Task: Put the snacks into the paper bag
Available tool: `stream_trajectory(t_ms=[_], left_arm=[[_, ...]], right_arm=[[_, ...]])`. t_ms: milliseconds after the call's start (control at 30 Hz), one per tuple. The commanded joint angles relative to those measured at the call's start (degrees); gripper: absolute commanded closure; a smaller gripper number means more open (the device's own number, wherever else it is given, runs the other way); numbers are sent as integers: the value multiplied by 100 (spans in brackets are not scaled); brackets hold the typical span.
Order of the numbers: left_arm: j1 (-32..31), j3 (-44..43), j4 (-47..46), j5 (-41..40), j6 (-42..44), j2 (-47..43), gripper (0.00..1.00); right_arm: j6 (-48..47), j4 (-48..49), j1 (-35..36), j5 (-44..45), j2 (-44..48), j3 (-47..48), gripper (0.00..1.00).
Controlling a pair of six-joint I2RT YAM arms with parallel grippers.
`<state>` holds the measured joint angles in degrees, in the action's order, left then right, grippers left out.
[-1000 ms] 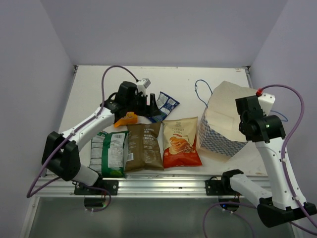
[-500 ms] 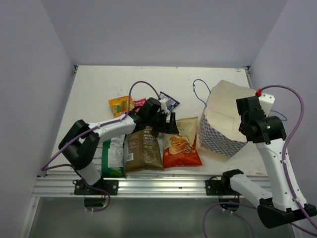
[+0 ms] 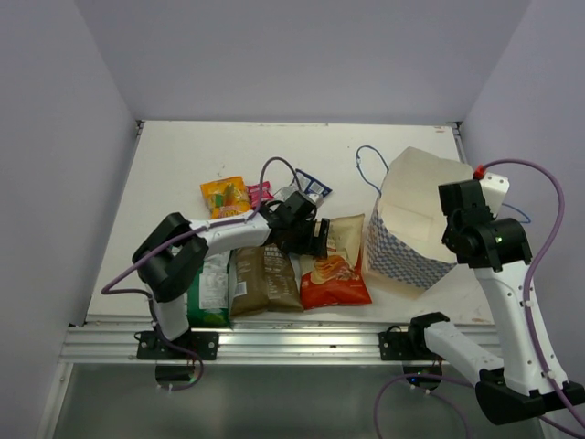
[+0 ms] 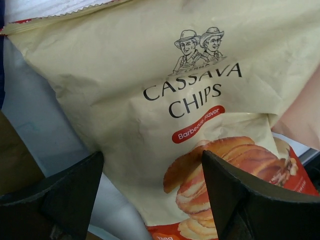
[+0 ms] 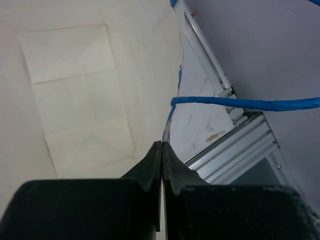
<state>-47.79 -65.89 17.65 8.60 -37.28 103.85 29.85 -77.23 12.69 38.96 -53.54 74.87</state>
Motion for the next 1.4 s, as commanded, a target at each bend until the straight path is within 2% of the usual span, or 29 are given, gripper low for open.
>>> stream_trajectory(t_ms=[0,100,167,200,233,267,400,467,567,600,667,700,800,833,900,933,1000,1033,1133,1233,1367], left_arm=[[-177,-222,721,-603,-61,223,15],[-266,-197,845,-632,-43,328,14],[-275,-117,715,-448,-25,468,21],[-275,-117,653,-282,18,504,62],[-283,-126,582,-237,27,530,92],[-275,-152,556,-227,28,505,100],[-336,-397,511,-375,194,294,100],[-345,-731,878,-560,238,67,100],[-327,-1941,1449,-833,396,-224,100],[-327,-2911,1635,-1025,492,-225,100],[-328,-4084,2221,-1184,581,-33,100],[-336,-5325,2399,-1255,660,99,100],[-327,-7229,2586,-889,687,600,100],[-336,-7393,2272,-712,626,636,100],[-336,-7080,1745,-309,407,444,100],[-336,-6791,1046,-185,353,312,100],[-362,-5836,295,201,178,-40,100],[-371,-5648,-161,351,125,-67,100],[-459,-5645,-296,677,141,319,100],[-740,-5663,-647,661,344,732,100],[-1004,-6425,-842,590,344,1373,100]], right_arm=[[-40,-424,-21,-99,45,150,100],[-58,-451,-21,-82,71,203,100],[-49,-468,-21,-73,89,212,100],[-49,-468,-21,-73,98,212,100],[-49,-460,-21,-90,124,203,100],[-49,-468,-21,-90,116,203,100],[-49,-486,-21,-99,159,195,100],[-49,-495,-21,-108,160,212,100],[-40,-547,-21,-108,186,256,100],[-40,-556,-21,-108,195,273,100],[-49,-565,-12,-117,212,282,100],[-49,-565,-21,-125,221,291,100],[-67,-565,-21,-152,247,274,100],[-75,-556,-21,-169,247,274,100],[-84,-539,-21,-178,239,274,100],[-93,-539,-21,-187,230,274,100],[-102,-539,-12,-213,230,265,100],[-110,-521,-21,-222,230,265,100],[-128,-521,-21,-249,247,265,100],[-146,-495,-21,-275,265,256,100],[-163,-495,-21,-327,283,265,100]])
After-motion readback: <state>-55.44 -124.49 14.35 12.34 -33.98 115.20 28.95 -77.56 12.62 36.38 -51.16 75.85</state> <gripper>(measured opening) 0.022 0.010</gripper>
